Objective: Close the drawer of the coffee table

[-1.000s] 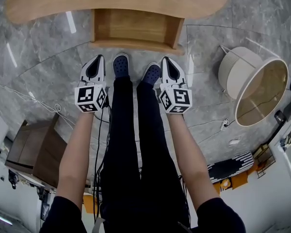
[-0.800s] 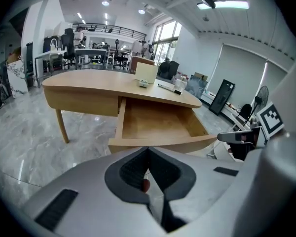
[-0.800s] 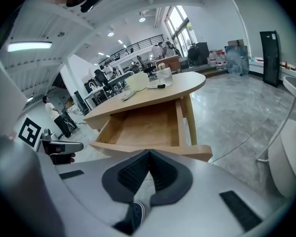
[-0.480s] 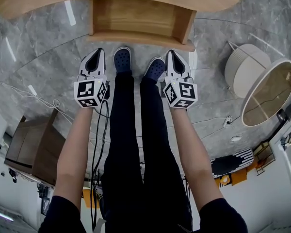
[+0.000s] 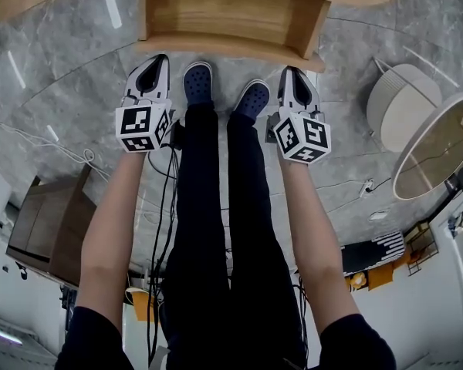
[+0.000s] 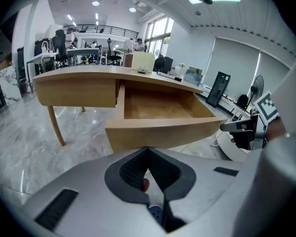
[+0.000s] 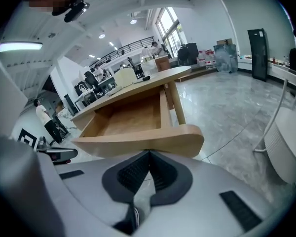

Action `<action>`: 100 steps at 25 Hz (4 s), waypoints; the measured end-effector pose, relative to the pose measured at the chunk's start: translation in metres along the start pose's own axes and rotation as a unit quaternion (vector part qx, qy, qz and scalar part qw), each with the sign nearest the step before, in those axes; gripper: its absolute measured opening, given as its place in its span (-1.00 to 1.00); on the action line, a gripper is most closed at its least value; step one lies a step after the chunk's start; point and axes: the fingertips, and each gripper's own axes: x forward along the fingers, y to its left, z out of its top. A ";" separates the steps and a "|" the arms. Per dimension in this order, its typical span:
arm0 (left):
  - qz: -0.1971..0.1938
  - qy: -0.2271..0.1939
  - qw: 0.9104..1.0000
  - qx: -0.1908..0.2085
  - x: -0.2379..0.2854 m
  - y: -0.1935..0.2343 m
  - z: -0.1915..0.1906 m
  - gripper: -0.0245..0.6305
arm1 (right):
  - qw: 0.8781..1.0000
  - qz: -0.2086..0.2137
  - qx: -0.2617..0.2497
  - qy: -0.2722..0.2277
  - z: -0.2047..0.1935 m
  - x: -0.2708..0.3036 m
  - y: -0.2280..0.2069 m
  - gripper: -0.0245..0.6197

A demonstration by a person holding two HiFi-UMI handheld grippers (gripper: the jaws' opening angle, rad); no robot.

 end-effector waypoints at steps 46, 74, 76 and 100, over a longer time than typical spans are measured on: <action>0.000 -0.039 0.999 0.003 0.000 0.004 0.024 -0.85 | 0.998 0.017 0.007 -0.053 0.014 -0.005 0.001 -0.85; 0.000 -0.074 0.997 0.010 -0.011 0.007 0.046 -0.85 | 0.996 0.018 -0.023 -0.079 0.032 -0.013 0.011 -0.84; -0.002 -0.075 0.997 0.010 -0.011 0.006 0.048 -0.85 | 0.997 0.014 -0.016 -0.080 0.033 -0.012 0.010 -0.85; -0.001 -0.084 0.996 0.005 -0.004 0.009 0.061 -0.85 | 0.996 0.025 -0.007 -0.080 0.047 -0.002 0.008 -0.85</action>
